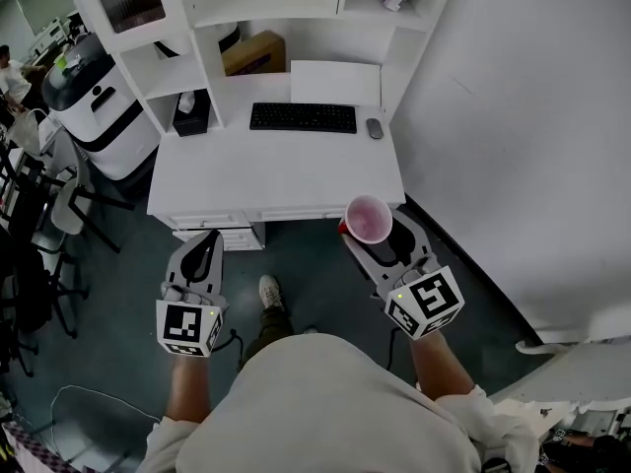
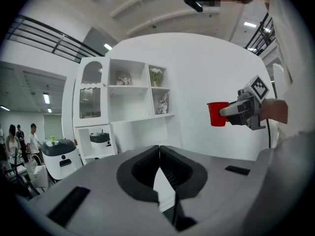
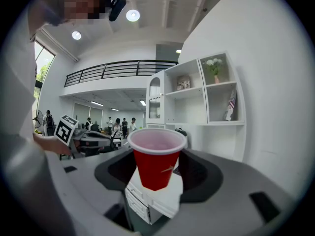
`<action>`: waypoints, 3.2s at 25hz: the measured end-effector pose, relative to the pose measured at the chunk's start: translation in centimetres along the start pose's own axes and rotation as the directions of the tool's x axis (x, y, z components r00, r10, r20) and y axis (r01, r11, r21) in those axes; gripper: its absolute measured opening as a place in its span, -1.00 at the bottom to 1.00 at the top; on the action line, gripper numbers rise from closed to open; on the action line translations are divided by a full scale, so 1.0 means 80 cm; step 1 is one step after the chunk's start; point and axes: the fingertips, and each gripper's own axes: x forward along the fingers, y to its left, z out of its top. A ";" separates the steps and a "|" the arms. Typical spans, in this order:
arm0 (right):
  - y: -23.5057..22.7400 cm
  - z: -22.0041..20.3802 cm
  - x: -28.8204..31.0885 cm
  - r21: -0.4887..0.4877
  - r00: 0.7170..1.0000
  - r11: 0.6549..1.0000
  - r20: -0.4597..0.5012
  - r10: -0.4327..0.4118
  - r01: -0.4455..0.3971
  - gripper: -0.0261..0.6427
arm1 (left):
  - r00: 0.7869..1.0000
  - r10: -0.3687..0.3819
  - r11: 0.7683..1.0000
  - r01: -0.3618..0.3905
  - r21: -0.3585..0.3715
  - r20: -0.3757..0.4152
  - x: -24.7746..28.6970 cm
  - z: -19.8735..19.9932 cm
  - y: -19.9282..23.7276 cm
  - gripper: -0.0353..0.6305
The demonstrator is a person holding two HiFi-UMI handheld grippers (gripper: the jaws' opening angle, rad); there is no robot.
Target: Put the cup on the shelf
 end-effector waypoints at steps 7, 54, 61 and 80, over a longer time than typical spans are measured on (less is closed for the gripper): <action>-0.022 0.017 0.059 -0.011 1.000 1.000 -0.004 -0.028 0.028 -0.11 | 0.999 -0.020 1.000 0.020 -0.007 0.030 0.057 0.010 0.054 -0.88; -0.159 0.142 0.384 -0.063 0.994 0.993 0.040 -0.097 0.100 -0.10 | 0.994 -0.099 0.995 0.100 -0.020 0.042 0.254 0.001 0.264 -0.88; -0.197 0.173 0.432 -0.077 0.997 0.994 0.042 -0.070 0.073 -0.10 | 0.997 -0.074 0.997 0.075 -0.026 0.036 0.271 0.003 0.274 -0.88; -0.280 0.230 0.576 -0.099 0.999 0.994 -0.006 -0.043 0.042 -0.10 | 1.000 -0.025 0.997 0.026 -0.068 0.013 0.310 -0.011 0.305 -0.88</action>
